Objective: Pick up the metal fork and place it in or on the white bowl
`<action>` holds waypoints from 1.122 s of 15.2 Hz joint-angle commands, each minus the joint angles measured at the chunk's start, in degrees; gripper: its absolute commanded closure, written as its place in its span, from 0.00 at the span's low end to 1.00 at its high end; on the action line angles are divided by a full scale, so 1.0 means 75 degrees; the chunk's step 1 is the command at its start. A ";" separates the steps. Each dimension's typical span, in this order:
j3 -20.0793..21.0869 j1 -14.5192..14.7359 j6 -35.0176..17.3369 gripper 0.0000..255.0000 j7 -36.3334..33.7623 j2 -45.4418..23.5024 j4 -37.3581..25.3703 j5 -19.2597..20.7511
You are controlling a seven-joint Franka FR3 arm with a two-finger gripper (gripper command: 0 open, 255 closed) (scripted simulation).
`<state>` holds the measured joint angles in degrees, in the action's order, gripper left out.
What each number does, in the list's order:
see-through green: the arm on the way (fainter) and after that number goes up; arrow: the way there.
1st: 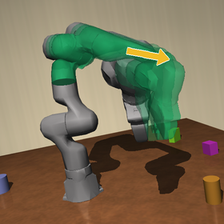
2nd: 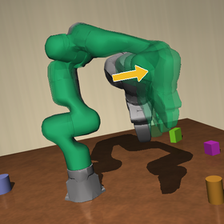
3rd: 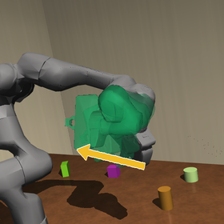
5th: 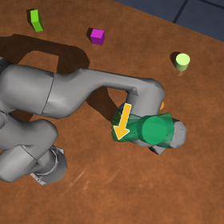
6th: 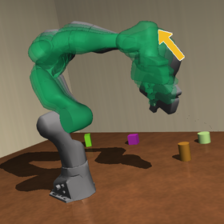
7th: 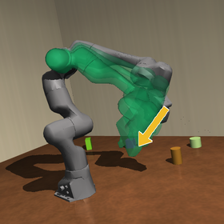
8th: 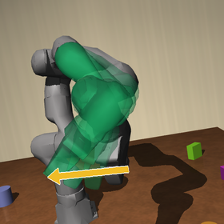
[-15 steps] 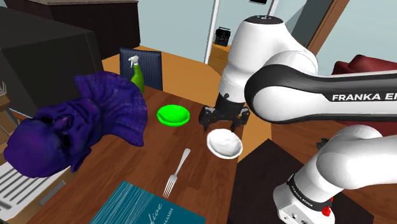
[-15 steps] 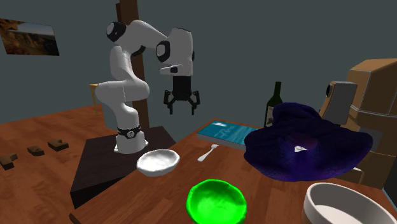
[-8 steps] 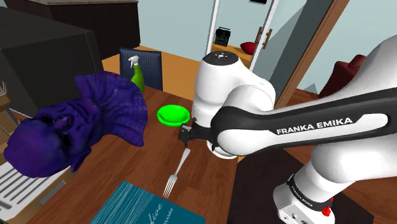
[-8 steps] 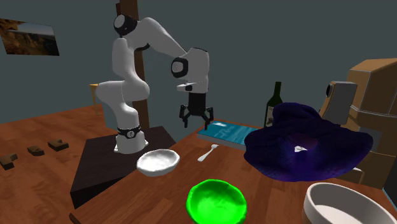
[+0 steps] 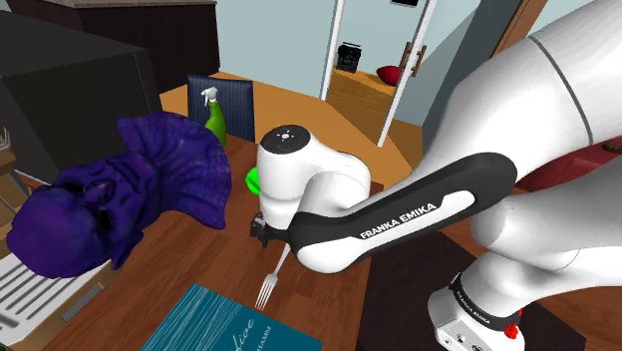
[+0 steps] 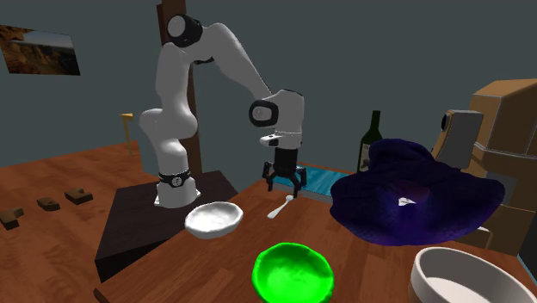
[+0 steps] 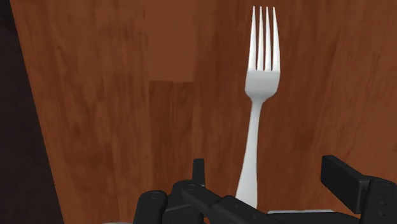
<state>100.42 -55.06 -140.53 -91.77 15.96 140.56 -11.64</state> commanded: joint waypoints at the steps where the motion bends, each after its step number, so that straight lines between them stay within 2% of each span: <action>1: 0.0794 -0.0737 -0.0173 0.00 0.0107 0.0206 -0.0055 -0.0351; 6: 0.1856 -0.1718 -0.0603 0.00 0.0588 0.0653 -0.0018 -0.1036; 7: 0.1967 -0.1819 -0.0650 0.00 0.0643 0.0705 -0.0017 -0.1116; 14: 0.1966 -0.1818 -0.0650 0.00 0.0645 0.0707 -0.0017 -0.1118; 15: 0.1966 -0.1818 -0.0650 1.00 0.0645 0.0707 -0.0018 -0.1118; 17: 0.1966 -0.1818 -0.0649 1.00 0.0645 0.0707 -0.0018 -0.1118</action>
<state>115.16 -68.70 -145.41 -86.93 21.26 140.43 -20.03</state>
